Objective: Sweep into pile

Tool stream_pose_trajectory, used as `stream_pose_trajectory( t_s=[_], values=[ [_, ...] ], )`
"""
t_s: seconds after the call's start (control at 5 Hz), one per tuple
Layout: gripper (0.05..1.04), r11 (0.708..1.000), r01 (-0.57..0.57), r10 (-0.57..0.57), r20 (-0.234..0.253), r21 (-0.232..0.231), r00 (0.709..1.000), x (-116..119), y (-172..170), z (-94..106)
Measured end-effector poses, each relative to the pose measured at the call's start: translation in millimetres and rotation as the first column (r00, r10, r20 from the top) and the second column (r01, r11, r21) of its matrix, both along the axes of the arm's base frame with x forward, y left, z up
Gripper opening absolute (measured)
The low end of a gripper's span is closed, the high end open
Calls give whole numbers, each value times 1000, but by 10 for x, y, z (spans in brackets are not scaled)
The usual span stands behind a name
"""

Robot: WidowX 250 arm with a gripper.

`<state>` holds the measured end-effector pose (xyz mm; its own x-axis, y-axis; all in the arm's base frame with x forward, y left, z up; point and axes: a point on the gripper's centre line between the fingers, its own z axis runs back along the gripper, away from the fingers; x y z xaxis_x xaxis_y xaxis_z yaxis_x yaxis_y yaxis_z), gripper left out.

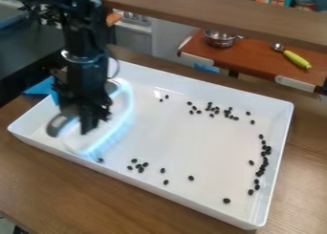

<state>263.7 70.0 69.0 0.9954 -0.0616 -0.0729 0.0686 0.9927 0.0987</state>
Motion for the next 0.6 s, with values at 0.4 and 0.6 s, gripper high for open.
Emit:
stream_pose_trajectory(
  t_s=[0.4, 0.6],
  values=[
    [487, 996, -47, 42, -62, -80, 997, -20, -576, 43],
    [487, 994, -57, 51, -70, -94, 996, -20, -832, 14]
  ],
)
